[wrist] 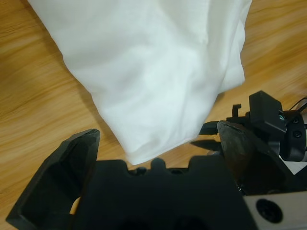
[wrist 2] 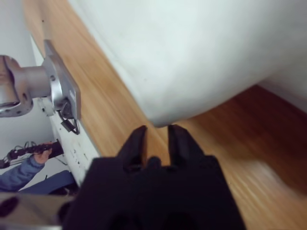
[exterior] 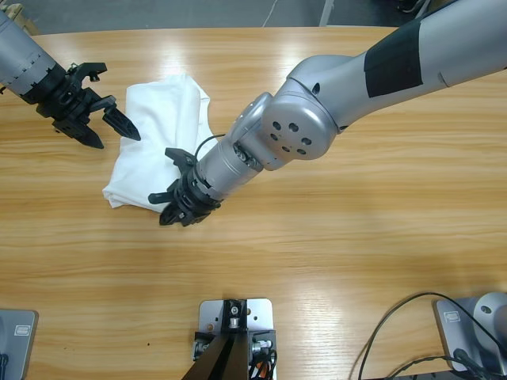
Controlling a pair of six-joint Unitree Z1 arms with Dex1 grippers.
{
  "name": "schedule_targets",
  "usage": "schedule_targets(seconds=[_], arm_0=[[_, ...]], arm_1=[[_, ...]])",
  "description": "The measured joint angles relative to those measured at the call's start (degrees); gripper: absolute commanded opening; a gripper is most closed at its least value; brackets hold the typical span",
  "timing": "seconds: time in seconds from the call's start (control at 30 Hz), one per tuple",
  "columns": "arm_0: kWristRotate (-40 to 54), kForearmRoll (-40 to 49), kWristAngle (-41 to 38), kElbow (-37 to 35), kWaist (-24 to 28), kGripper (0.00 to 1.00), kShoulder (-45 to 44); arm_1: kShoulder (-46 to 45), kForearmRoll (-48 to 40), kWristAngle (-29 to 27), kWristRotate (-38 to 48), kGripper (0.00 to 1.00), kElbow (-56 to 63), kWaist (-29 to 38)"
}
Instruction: Fold clothes
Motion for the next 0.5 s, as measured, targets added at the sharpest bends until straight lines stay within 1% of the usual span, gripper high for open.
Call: schedule_targets(seconds=[0.03, 0.1, 0.27, 0.5], arm_0=[[0.0, 0.0, 0.0, 0.0, 0.0, 0.95, 0.0], [0.1, 0.0, 0.0, 0.0, 0.0, 0.95, 0.0], [0.1, 0.0, 0.0, 0.0, 0.0, 0.95, 0.0], [0.4, 0.0, 0.2, 0.0, 0.0, 0.95, 0.0]], arm_1=[[0.0, 0.0, 0.4, 0.0, 0.997, 0.0, 0.0], [0.0, 0.0, 0.8, 0.0, 0.938, 0.8, 0.0], [-2.0, -0.1, 0.5, 0.0, 0.954, 3.9, -1.4], [-2.2, -0.2, -0.6, 0.2, 0.941, 2.1, -2.9]])
